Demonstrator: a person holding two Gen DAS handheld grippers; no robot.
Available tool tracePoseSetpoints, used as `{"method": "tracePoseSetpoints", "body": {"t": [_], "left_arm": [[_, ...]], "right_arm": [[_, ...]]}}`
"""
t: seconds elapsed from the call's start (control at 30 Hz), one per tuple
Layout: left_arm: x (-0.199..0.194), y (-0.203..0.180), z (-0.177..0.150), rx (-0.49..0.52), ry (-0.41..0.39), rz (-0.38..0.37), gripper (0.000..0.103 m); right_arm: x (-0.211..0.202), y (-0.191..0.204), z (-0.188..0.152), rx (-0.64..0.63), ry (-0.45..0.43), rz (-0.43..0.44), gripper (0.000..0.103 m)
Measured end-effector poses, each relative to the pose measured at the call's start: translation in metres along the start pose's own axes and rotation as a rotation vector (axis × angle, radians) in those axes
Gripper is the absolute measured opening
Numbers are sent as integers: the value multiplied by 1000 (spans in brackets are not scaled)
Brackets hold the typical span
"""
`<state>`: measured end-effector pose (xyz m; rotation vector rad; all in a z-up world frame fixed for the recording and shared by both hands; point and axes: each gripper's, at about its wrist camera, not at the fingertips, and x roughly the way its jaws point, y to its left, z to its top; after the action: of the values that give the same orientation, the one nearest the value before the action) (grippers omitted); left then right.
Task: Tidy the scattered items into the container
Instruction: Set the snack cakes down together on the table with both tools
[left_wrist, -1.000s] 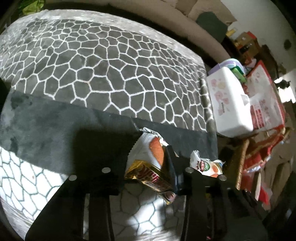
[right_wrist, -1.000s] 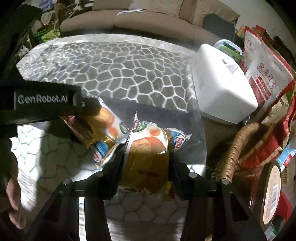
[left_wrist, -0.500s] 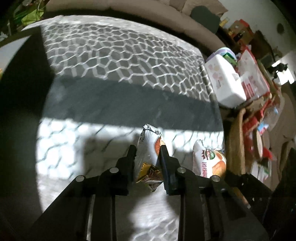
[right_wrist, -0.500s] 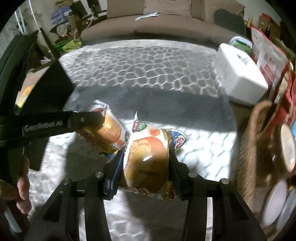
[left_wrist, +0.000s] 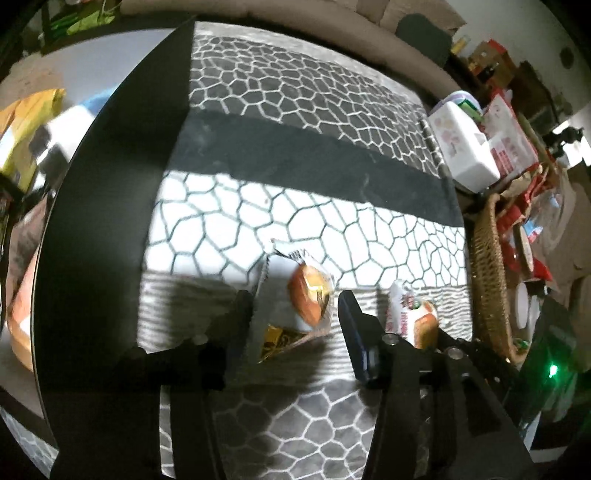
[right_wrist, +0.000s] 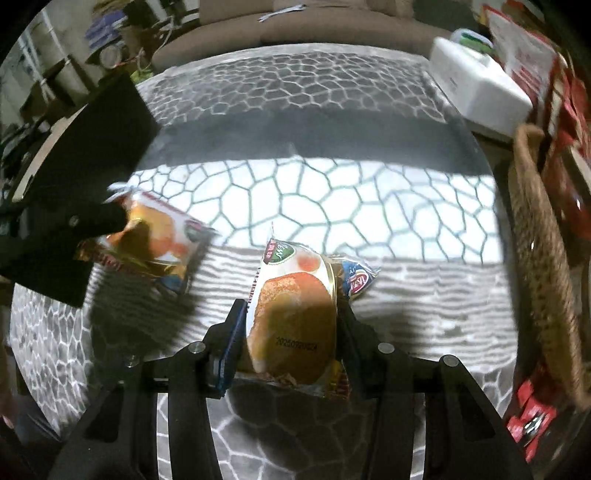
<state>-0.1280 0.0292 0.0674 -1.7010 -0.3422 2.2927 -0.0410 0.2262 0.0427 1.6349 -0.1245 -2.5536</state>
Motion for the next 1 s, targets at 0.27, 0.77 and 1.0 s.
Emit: {"method": "tracePoseSetpoints", "body": {"t": [0.27, 0.77, 1.0], "left_arm": [[-16, 13, -32, -40, -40, -61, 73], [-27, -40, -48, 548, -47, 70, 97], [-8, -64, -38, 723, 33, 143, 103]], "right_arm": [[-27, -16, -11, 80, -85, 37, 102], [-41, -43, -29, 155, -157, 197, 102], [-34, -46, -23, 155, -137, 250, 103]]}}
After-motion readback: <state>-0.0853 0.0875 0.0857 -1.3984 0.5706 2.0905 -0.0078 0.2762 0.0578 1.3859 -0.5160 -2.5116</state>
